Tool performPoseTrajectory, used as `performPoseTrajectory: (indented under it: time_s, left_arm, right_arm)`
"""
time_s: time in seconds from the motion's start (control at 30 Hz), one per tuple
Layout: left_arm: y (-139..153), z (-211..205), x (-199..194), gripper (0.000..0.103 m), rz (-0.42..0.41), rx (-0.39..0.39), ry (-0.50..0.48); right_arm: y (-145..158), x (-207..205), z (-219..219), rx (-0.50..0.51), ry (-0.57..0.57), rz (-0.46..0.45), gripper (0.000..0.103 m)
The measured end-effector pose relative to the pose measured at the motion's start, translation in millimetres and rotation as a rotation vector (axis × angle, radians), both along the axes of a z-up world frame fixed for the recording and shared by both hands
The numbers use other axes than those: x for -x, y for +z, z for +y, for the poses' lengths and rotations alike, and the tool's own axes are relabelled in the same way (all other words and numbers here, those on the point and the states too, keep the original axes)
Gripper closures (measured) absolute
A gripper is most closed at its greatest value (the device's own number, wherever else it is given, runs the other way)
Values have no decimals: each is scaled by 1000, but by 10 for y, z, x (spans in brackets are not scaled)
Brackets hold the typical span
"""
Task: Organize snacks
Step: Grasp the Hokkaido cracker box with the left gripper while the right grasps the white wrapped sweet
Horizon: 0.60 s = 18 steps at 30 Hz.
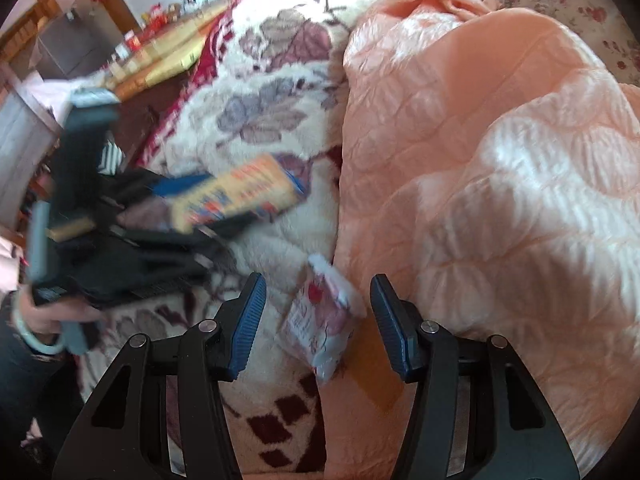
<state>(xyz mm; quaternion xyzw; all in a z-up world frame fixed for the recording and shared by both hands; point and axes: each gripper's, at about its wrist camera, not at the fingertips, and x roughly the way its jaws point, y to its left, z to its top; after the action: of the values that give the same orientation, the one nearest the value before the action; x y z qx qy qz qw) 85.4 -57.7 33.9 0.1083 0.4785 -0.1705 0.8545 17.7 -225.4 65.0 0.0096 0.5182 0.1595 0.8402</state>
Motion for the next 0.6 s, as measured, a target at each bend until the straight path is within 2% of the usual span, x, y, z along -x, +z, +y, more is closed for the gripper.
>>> performPoseTrajectory:
  time_s: [0.1, 0.2, 0.4, 0.5, 0.6]
  left_arm:
    - [30, 171, 108, 41, -3, 2, 63]
    - [-26, 266, 141, 41, 1, -8, 105]
    - [-33, 251, 162, 40, -7, -9, 130]
    - [-61, 188, 117, 36, -12, -36, 128]
    - [-118, 186, 53, 33, 11, -42, 149]
  right_arm:
    - [-115, 13, 88, 91, -7, 37, 49]
    - [-192, 8, 174, 101, 10, 71, 49]
    - [-369, -65, 329, 150, 17, 92, 49]
    - [-442, -8, 387, 216, 29, 85, 49]
    - [-440, -8, 342, 177, 14, 74, 49]
